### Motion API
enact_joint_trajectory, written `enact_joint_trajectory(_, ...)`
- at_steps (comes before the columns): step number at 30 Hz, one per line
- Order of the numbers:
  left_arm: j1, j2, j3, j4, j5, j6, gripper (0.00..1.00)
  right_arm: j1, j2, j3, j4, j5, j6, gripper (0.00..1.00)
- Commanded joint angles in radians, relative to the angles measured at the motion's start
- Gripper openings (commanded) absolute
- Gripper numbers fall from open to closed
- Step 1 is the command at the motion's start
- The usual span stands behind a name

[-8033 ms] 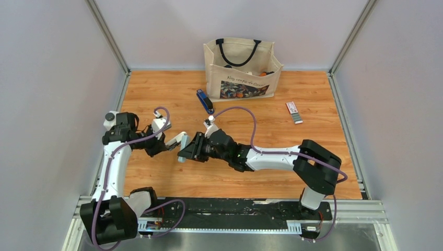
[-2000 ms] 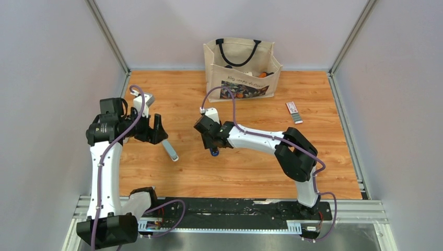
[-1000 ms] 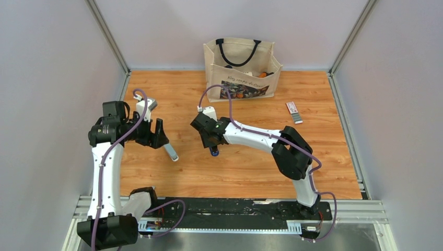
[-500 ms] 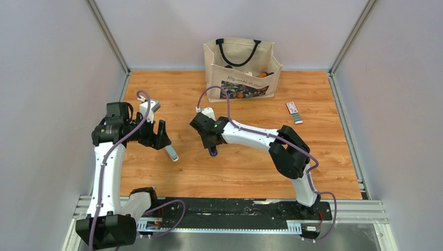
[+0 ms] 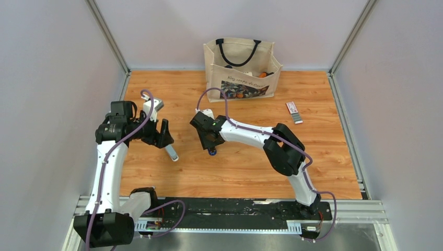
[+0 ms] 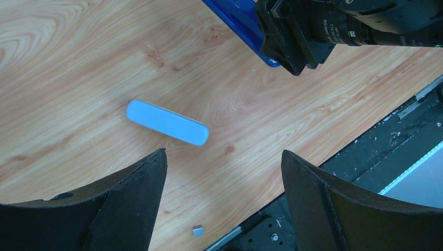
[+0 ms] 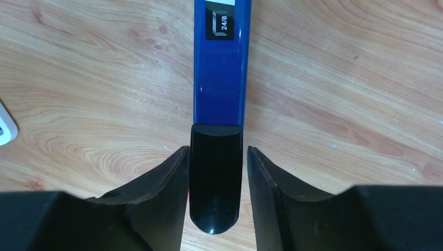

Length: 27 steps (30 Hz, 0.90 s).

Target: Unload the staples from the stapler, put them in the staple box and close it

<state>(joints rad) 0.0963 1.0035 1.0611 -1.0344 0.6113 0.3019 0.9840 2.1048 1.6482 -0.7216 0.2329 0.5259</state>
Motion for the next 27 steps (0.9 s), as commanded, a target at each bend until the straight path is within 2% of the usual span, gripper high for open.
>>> enact_joint_trajectory(1,-0.004,-0.011,-0.004,0.025,0.004,0.006,0.88,-0.001,0.001,0.019,0.016,-0.004,-0.001,0.44)
enact_joint_trajectory(7,-0.021,-0.031,-0.050,0.066,0.012,0.014,0.88,-0.001,-0.046,-0.005,0.059,0.019,0.013,0.21)
enact_joint_trajectory(12,-0.137,0.012,-0.073,0.132,-0.001,-0.042,0.88,0.004,-0.141,-0.076,0.146,0.037,0.048,0.06)
enact_joint_trajectory(16,-0.176,0.030,-0.148,0.285,0.063,-0.128,0.89,0.005,-0.296,-0.243,0.345,0.049,0.127,0.05)
enact_joint_trajectory(19,-0.204,0.023,-0.239,0.437,0.116,-0.182,0.89,0.007,-0.397,-0.318,0.433,0.071,0.181,0.03)
enact_joint_trajectory(24,-0.267,0.093,-0.248,0.482,0.192,-0.198,0.88,0.012,-0.505,-0.418,0.574,0.075,0.253,0.02)
enact_joint_trajectory(27,-0.286,0.095,-0.289,0.568,0.206,-0.218,0.88,0.013,-0.551,-0.479,0.643,0.066,0.325,0.02)
